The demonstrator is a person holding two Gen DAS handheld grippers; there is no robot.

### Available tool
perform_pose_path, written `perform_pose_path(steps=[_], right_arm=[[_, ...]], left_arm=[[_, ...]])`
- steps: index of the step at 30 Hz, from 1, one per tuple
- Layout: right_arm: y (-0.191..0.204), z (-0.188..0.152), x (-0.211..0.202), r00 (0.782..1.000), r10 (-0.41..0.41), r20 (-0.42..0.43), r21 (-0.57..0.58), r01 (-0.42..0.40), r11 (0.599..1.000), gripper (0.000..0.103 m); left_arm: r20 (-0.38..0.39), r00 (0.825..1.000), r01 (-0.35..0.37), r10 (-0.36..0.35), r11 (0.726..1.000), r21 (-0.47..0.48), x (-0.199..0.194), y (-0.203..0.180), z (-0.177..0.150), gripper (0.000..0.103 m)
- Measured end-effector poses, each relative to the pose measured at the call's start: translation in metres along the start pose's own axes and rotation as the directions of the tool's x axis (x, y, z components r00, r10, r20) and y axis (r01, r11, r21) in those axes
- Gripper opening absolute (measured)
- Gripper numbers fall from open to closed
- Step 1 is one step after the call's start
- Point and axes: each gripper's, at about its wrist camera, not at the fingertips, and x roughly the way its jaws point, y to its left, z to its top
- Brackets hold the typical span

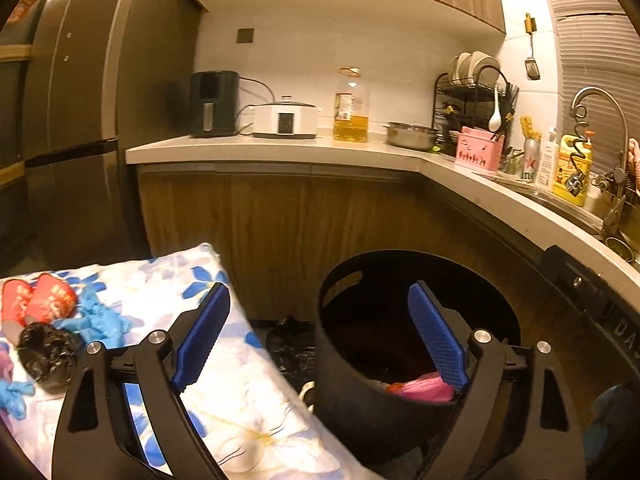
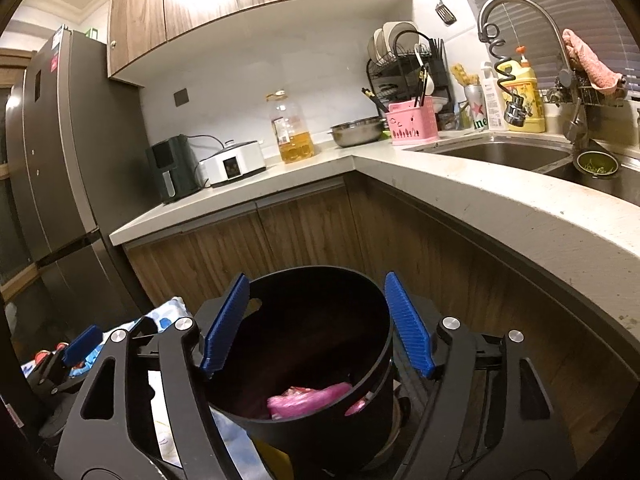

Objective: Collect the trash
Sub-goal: 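Open both tools to drop the bags into the bin, then move both open tools back over the trash on the table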

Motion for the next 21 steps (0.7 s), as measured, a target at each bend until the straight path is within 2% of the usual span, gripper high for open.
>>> perform_pose_path(steps=[4, 6, 13, 21], right_arm=[[0.008, -0.005, -0.01, 1.0, 0.006, 0.008, -0.025, -0.005, 1.0, 0.076], [0.013, -0.008, -0.015, 1.0, 0.011, 0.009, -0.037, -0.01, 0.999, 0.078], [0.028, -0.019, -0.031, 1.0, 0.028, -0.002, -0.049, -0.028, 0.998, 0.081], [0.057, -0.033, -0.05, 0.998, 0.063, 0.001, -0.066, -0.063, 0.996, 0.081]], left_arm=[[0.013, 0.998, -0.055, 0.054, 0.999, 0.005, -0.016, 0.008, -0.004, 0.089], [0.019, 0.997, -0.08, 0.08, 0.997, -0.005, -0.026, 0.014, -0.008, 0.095], [0.038, 0.987, -0.157, 0.159, 0.986, -0.057, -0.058, 0.044, -0.018, 0.097], [0.055, 0.96, -0.266, 0.273, 0.958, -0.111, -0.098, 0.091, -0.035, 0.097]])
